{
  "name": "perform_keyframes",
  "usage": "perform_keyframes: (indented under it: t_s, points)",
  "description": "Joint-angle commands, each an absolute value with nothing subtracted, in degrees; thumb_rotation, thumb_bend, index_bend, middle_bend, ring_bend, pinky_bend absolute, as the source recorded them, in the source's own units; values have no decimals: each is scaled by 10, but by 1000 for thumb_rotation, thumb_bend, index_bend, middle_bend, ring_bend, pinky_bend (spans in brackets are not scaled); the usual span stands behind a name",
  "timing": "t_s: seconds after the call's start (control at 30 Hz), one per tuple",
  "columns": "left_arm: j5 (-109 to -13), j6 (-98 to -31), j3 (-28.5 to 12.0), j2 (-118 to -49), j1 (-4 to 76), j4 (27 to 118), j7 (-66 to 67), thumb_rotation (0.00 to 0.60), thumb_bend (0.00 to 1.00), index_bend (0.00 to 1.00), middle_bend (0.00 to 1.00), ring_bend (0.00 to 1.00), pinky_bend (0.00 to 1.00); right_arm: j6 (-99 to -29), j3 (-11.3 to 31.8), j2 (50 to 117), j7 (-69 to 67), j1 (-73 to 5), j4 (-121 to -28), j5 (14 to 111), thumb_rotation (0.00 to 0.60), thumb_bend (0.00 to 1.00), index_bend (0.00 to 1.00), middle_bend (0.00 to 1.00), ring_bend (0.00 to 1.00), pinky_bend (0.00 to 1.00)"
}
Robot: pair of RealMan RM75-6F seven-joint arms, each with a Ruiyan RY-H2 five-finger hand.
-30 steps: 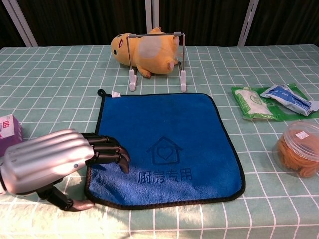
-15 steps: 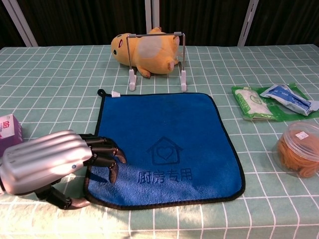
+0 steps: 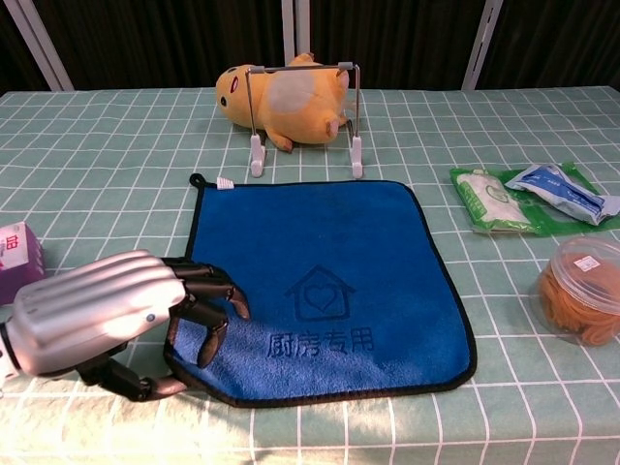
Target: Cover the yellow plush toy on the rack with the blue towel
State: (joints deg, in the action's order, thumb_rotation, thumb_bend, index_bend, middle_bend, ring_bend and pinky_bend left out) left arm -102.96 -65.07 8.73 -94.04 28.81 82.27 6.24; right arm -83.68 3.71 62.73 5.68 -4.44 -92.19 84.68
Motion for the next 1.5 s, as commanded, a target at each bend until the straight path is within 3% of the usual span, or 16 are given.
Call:
perform_keyframes:
  t_s: [0.03, 0.3, 0.63, 0.93, 1.13, 1.5]
  points:
    - [-1029, -651, 88, -944, 288, 820, 60, 600, 376, 601, 291, 221, 301, -837, 37, 627, 56, -44, -921, 847, 600, 331, 0, 0, 0, 0]
    - [-1036, -672, 81, -954, 289, 816, 60, 600, 419, 678, 338, 249, 339, -836, 34, 627, 55, -44, -919, 849, 600, 332, 0, 0, 0, 0]
    - [-1031, -666, 59, -940, 306, 859, 86, 600, 421, 689, 346, 251, 350, -802, 13, 646, 61, -62, -912, 881, 600, 304, 0, 0, 0, 0]
    - [-950, -612, -3, -907, 331, 969, 157, 600, 438, 697, 354, 264, 389, -779, 9, 659, 74, -92, -949, 920, 600, 299, 0, 0, 0, 0]
    - [-871, -576, -55, -898, 355, 1030, 228, 600, 446, 698, 356, 265, 391, -730, -8, 686, 92, -119, -964, 935, 600, 299, 0, 0, 0, 0]
    - [-780, -575, -117, -906, 388, 1067, 304, 600, 446, 727, 384, 288, 408, -674, -35, 737, 98, -150, -975, 960, 600, 299, 0, 0, 0, 0]
